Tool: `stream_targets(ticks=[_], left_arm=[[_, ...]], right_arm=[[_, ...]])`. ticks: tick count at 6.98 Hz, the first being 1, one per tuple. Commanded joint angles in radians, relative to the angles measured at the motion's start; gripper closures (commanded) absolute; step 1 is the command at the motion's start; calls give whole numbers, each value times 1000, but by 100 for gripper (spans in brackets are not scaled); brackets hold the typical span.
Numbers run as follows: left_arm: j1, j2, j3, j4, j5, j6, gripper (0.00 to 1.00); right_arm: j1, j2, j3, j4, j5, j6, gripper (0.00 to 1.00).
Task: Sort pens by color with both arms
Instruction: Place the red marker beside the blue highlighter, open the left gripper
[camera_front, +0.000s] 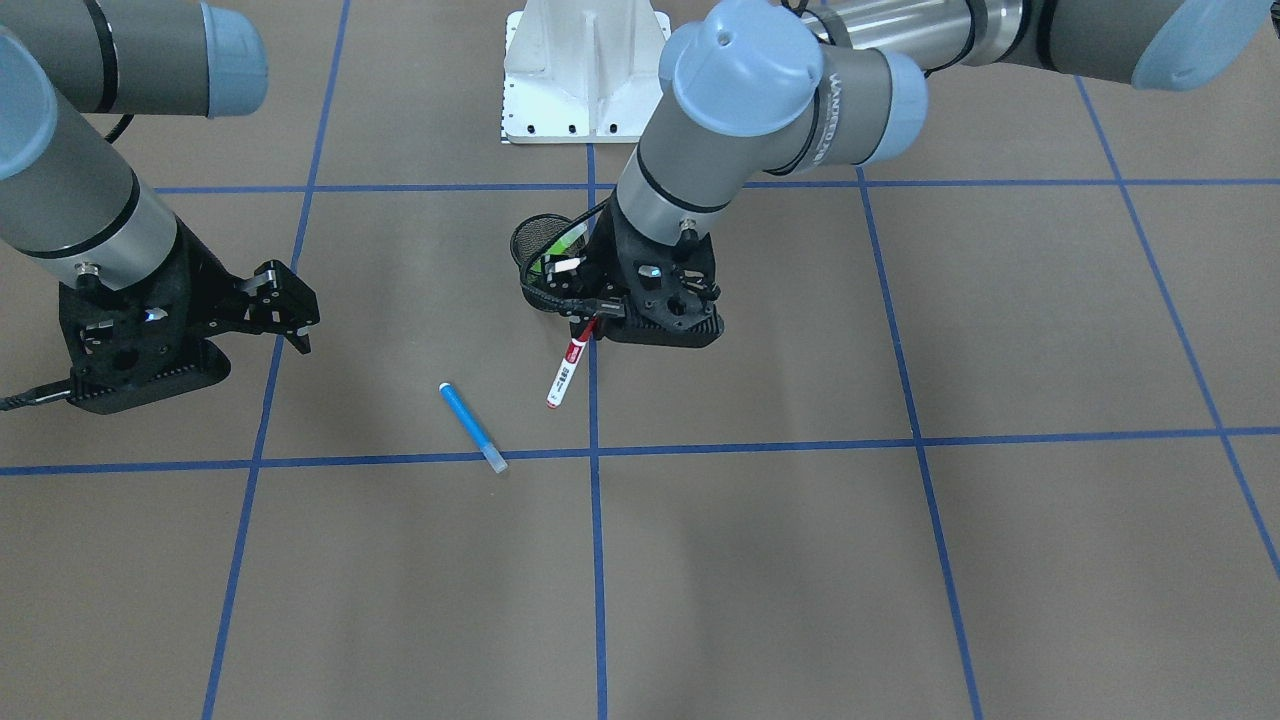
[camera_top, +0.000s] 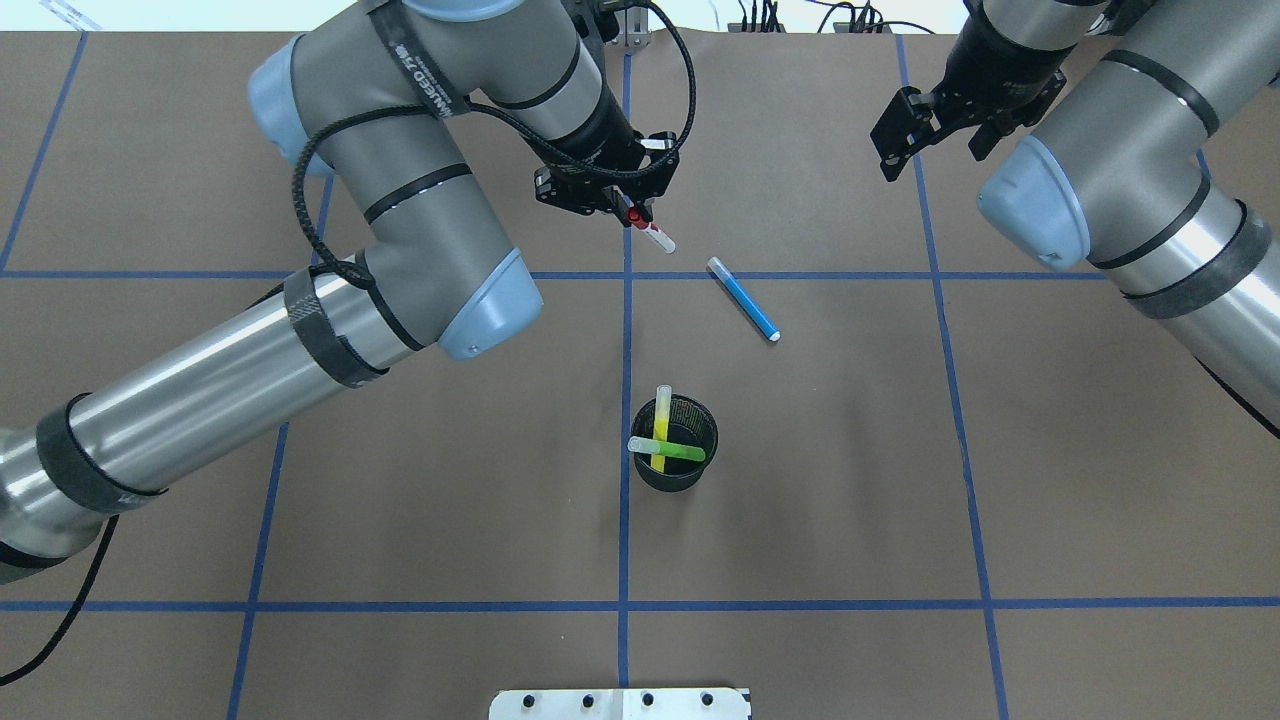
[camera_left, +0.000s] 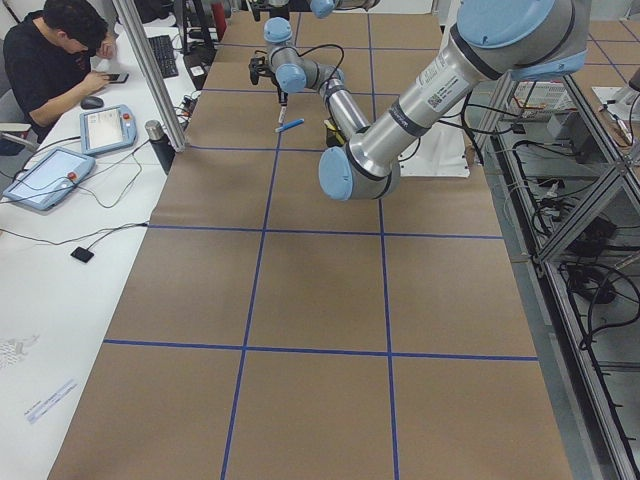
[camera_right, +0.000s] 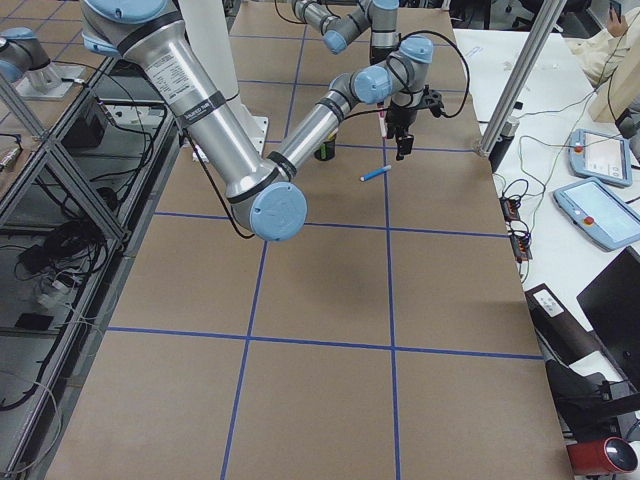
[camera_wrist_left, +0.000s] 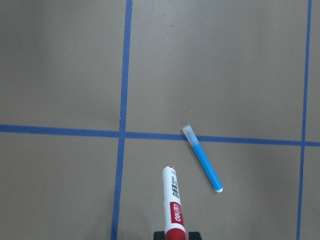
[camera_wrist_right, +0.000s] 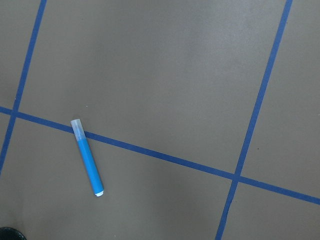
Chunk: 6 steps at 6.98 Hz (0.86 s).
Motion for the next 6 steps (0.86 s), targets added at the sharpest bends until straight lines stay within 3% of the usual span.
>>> stream_targets(ticks=[1, 6], left_arm=[[34, -47, 94, -10, 77, 4, 83], [42, -99, 220, -81, 152, 6, 83]], right_arm=[[-1, 0, 5, 0, 4, 6, 1], [-3, -1, 28, 3, 6, 6, 1]])
